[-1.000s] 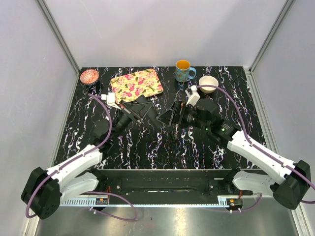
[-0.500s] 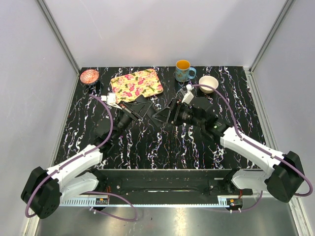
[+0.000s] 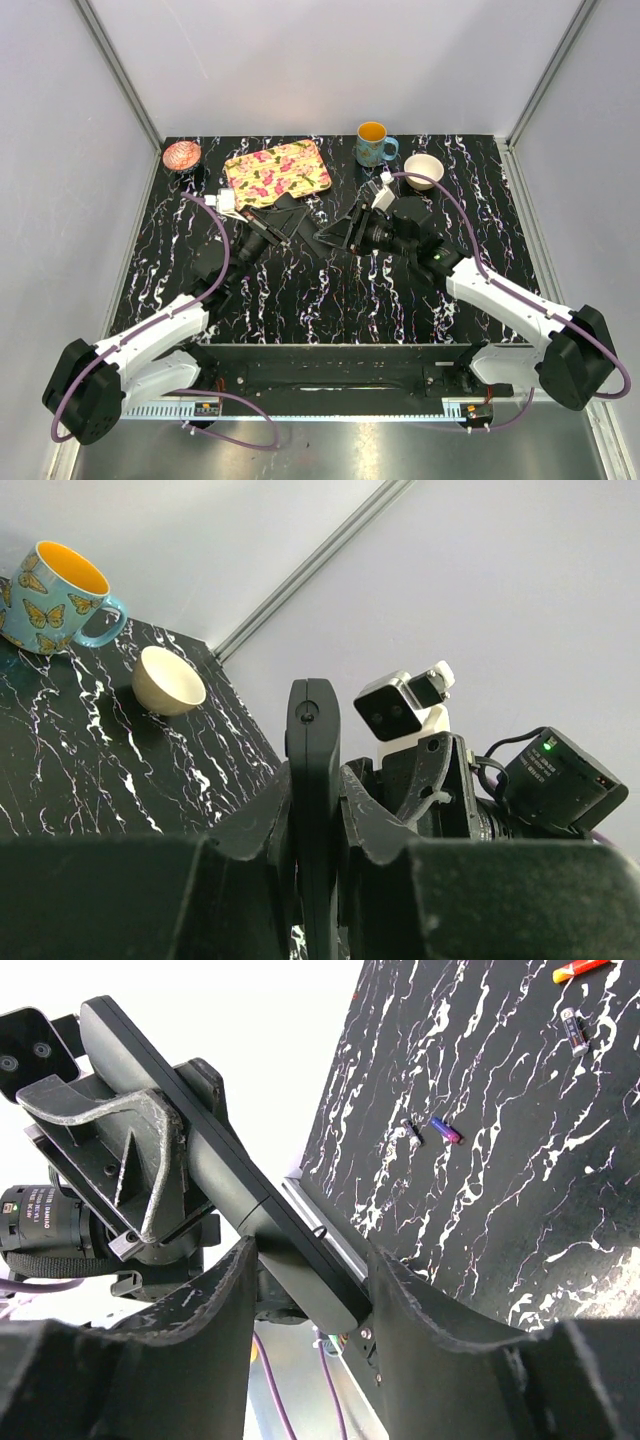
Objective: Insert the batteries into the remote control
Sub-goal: Remove the battery cover from the remote control.
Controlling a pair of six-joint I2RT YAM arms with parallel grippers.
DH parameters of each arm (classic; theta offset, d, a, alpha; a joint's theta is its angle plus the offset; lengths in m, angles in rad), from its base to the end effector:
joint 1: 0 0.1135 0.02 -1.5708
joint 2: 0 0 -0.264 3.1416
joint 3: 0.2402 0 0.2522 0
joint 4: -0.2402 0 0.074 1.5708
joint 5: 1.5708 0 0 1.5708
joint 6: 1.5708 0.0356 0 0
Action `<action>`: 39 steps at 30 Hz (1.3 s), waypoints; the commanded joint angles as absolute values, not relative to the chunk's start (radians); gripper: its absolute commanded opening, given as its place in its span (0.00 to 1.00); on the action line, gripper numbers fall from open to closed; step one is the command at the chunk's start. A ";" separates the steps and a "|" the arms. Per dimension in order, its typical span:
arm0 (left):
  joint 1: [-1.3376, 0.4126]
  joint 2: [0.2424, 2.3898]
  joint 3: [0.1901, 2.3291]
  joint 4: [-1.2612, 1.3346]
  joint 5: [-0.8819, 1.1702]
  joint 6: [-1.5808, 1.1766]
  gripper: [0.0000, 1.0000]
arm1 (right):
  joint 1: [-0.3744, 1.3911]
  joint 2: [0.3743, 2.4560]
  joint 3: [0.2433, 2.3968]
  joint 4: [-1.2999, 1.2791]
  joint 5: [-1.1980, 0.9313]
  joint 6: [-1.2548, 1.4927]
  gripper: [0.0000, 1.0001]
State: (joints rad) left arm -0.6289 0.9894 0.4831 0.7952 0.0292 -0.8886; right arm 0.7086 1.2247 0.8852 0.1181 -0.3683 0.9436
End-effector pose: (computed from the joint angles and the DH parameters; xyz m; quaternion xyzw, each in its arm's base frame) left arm 0.1800 -0.1322 0.2990 -0.0658 0.5944 -0.5577 0.5756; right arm 0.2088 0.1958 0.3133 -0.0236 0.7758 0.5485 0.3111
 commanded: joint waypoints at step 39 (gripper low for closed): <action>-0.690 0.976 0.465 0.914 -0.081 -0.851 0.00 | 0.676 1.287 0.785 0.499 -0.537 1.203 0.55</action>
